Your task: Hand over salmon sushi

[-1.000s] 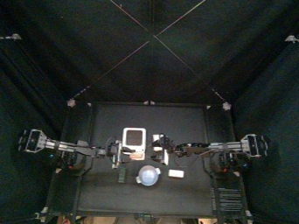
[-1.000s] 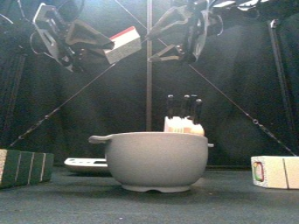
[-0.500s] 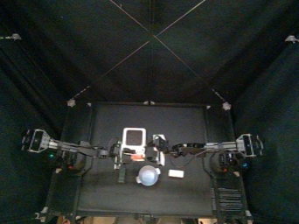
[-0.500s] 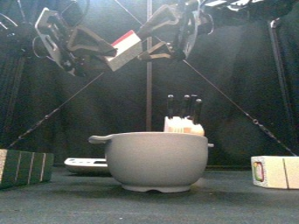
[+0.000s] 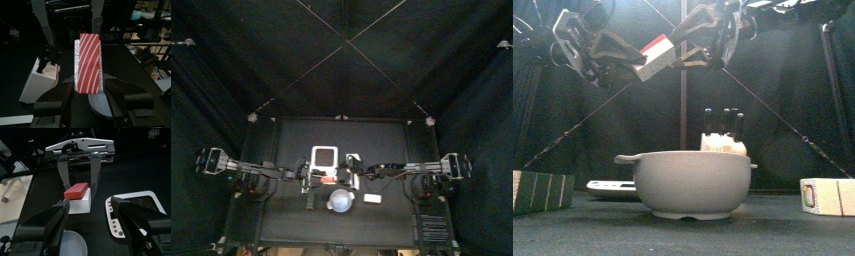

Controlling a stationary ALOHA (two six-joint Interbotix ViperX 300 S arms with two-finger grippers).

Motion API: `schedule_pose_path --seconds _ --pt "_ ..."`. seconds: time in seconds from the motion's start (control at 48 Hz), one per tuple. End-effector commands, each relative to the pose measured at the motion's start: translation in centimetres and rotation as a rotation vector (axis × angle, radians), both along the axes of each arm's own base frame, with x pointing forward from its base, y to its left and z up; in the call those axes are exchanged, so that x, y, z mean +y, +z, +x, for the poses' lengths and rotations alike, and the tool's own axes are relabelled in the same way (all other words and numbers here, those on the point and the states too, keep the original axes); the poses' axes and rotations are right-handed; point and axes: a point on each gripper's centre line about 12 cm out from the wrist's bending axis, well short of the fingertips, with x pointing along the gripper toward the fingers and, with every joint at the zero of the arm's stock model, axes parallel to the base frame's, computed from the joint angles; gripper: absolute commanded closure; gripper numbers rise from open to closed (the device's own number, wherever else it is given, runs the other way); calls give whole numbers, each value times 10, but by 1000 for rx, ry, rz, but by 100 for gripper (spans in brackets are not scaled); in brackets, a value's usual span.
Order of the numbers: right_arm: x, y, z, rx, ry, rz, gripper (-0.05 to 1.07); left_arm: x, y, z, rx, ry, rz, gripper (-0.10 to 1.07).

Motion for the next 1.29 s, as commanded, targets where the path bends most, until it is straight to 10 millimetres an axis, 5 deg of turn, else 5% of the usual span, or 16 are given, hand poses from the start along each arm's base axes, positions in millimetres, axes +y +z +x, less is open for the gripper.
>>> schedule_pose_path --seconds 0.0,0.708,1.271 --pt "6 10 -1 -28 19 1 6 3 10 4 -44 12 -5 41" --pt "8 8 1 -22 20 16 7 3 10 4 -43 12 -5 41" --pt "2 6 3 -18 -4 39 34 3 9 3 -41 12 -6 40"
